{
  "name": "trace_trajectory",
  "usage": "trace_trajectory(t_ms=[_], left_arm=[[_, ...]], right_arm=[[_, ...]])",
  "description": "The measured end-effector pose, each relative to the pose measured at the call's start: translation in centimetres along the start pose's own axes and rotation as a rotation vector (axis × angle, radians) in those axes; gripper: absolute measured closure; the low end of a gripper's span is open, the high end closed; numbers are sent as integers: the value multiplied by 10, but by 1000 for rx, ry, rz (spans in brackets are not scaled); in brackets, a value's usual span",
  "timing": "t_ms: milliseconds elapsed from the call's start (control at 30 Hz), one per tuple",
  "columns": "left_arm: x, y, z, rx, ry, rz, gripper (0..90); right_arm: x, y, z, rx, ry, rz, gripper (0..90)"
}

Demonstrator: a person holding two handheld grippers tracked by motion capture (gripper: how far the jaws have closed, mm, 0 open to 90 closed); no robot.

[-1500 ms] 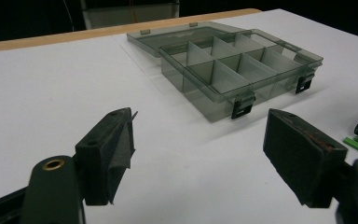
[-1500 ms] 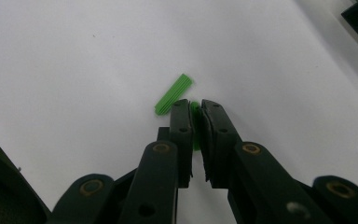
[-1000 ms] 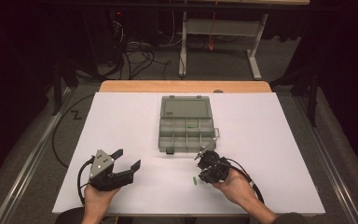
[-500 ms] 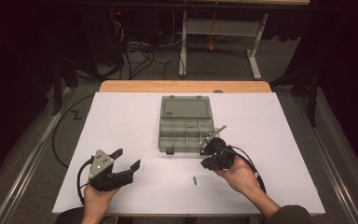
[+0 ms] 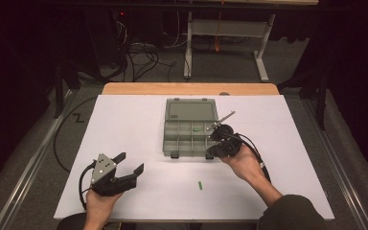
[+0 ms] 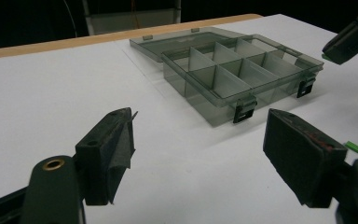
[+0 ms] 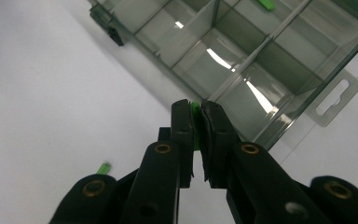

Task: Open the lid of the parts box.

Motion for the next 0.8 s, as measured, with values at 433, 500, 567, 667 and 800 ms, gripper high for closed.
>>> trace_trajectory(t_ms=[433,500,567,667,800], left_arm=[[1,0,0,-2,2,0,248],[1,0,0,-4,4,-1,248],[1,0,0,-6,3,-4,248],[1,0,0,-8,2,-5,249],[2,-1,0,-8,1,-1,249]], right_arm=[[31,20,1,-21,26,52,862],[36,21,2,-23,28,45,862],[40,22,4,-20,24,57,862],[46,25,8,-29,18,56,862],[56,30,11,-31,26,66,862]])
Point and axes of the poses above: each handheld gripper's, and its own axes: z roughly forward along the jaws, x roughly out of its top, y roughly to its right, the point moved 2 cm from there along z, roughly forward along the jaws, and after that the axes turned 15 degrees about -y, right-handed, at the moved point
